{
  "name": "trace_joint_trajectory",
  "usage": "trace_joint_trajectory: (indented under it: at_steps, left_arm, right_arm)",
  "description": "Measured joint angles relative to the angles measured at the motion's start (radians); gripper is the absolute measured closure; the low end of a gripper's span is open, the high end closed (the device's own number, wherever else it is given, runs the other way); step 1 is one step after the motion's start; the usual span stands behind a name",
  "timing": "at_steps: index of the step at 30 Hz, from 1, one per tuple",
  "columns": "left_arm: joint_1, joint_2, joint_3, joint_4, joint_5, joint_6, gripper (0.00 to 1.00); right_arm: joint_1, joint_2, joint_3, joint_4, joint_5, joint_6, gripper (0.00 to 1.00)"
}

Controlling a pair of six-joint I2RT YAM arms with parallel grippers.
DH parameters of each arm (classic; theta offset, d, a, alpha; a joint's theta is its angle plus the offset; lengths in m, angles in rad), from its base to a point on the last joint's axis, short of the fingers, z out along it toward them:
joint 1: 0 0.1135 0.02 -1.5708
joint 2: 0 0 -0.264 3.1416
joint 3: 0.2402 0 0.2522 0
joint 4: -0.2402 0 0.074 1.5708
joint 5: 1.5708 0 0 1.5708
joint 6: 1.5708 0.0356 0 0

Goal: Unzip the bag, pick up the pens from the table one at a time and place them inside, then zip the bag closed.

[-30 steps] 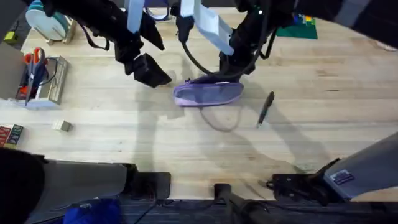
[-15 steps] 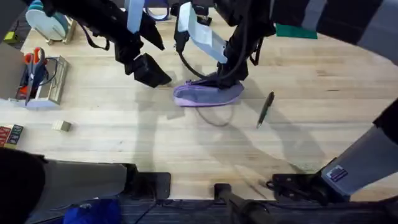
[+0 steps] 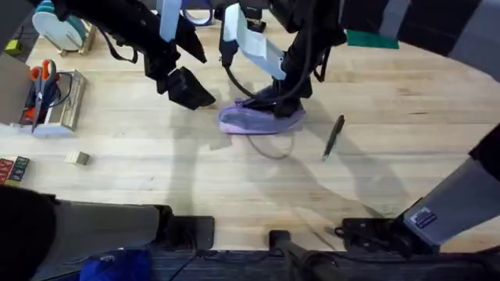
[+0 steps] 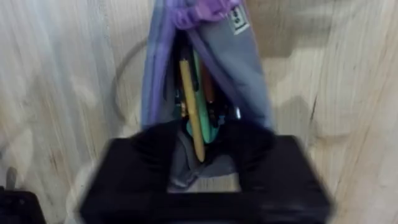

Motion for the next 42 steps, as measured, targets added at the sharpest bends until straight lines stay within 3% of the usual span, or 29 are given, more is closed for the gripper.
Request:
trace_joint_trajectory:
  at_steps: [4, 5, 31, 42]
  left_arm:
    - [0.000, 0.000, 0.000, 0.000, 0.000, 0.000, 0.007]
    - [0.000, 0.000, 0.000, 0.000, 0.000, 0.000, 0.007]
    - [0.000, 0.000, 0.000, 0.000, 0.000, 0.000, 0.007]
    - [0.000, 0.000, 0.000, 0.000, 0.000, 0.000, 0.008]
  right_arm:
    - [0.000, 0.001, 0.000, 0.000, 0.000, -0.008, 0.048]
    - [0.001, 0.002, 0.000, 0.000, 0.000, -0.008, 0.017]
    - [0.002, 0.005, 0.000, -0.001, 0.001, -0.008, 0.005]
    - [0.017, 0.005, 0.006, -0.033, 0.072, 0.070, 0.007]
